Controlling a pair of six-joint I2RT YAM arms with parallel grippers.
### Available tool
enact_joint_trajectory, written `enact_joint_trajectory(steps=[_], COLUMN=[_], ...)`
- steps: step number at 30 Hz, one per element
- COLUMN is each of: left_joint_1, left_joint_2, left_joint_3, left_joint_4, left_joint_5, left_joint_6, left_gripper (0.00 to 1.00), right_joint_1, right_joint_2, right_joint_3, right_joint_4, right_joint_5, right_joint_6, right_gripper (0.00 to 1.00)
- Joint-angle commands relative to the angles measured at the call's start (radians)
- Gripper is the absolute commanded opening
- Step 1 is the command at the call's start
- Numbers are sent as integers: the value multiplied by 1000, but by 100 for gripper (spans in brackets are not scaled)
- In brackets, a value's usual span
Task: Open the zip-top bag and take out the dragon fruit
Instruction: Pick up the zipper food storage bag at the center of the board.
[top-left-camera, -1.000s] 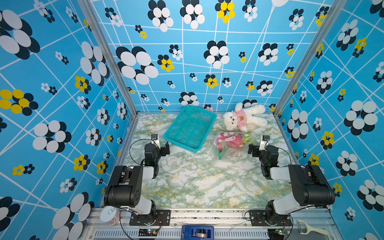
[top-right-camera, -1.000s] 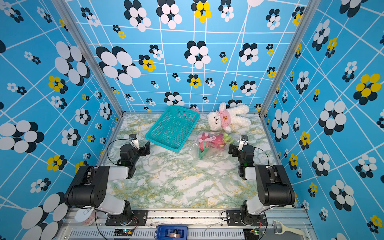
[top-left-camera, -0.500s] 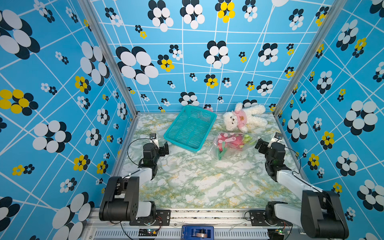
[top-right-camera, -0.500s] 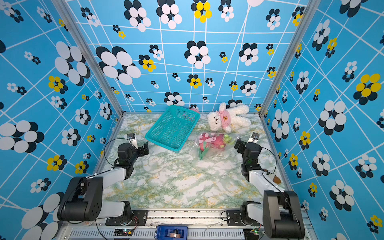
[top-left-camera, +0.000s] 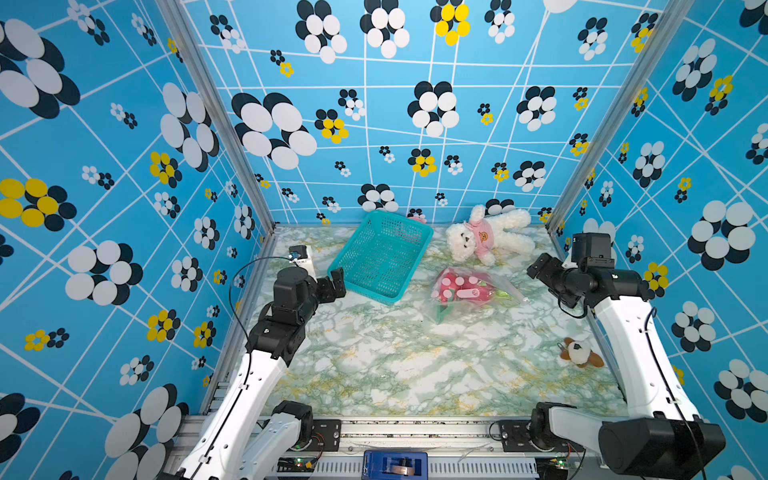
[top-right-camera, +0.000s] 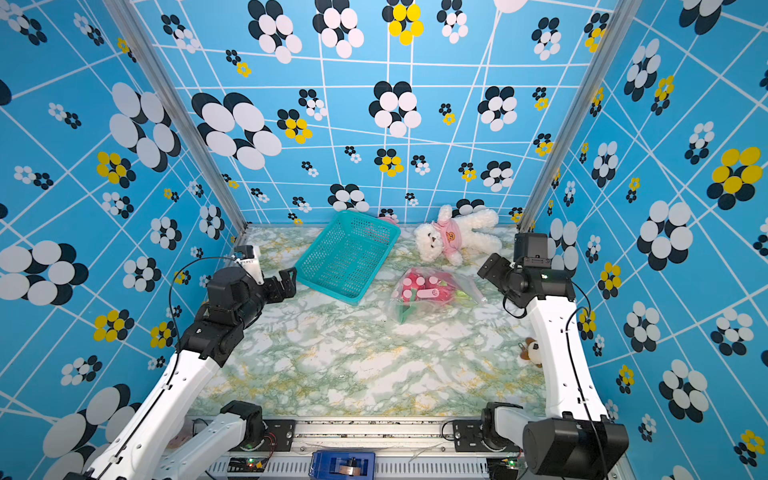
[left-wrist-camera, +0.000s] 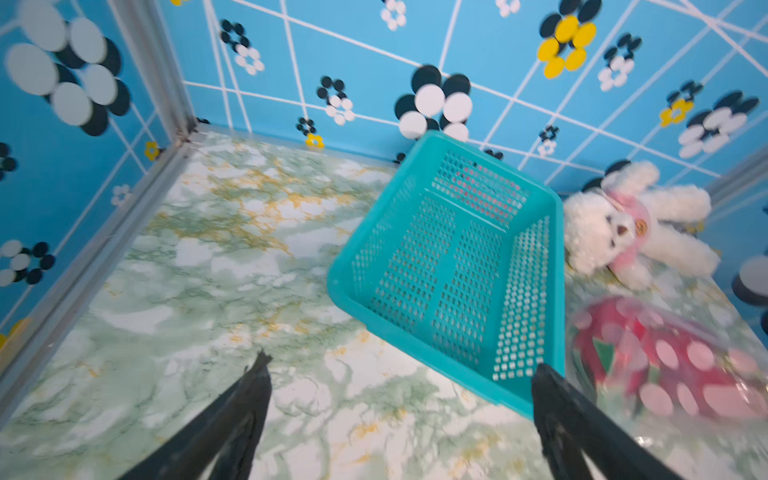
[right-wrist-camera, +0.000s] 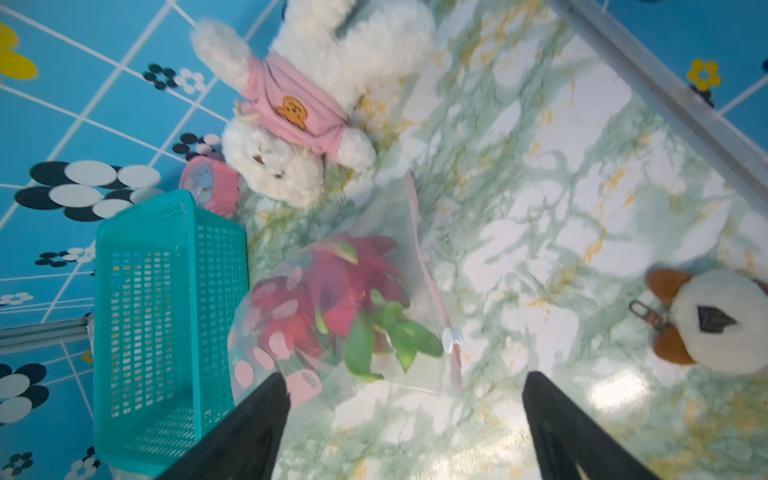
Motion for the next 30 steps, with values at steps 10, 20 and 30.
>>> enact_joint_trajectory(steps=[10,20,30], left_joint_1=[-147,-147,-201], left_joint_2=[8,7,57], left_joint_3=[48,37,57], left_joint_4=[-234,-249,-171], left_joint_5=[87,48,109], left_joint_6=[14,25,117], left_gripper=[98,98,93], right_joint_1=[-202,-213,-213], right_joint_2=[154,333,351], right_joint_3=[-187,-143,-101], right_joint_4=[135,186,166], right_joint_5=[-518,-501,-535], right_joint_6=[101,53,39], right_gripper=[59,43,7])
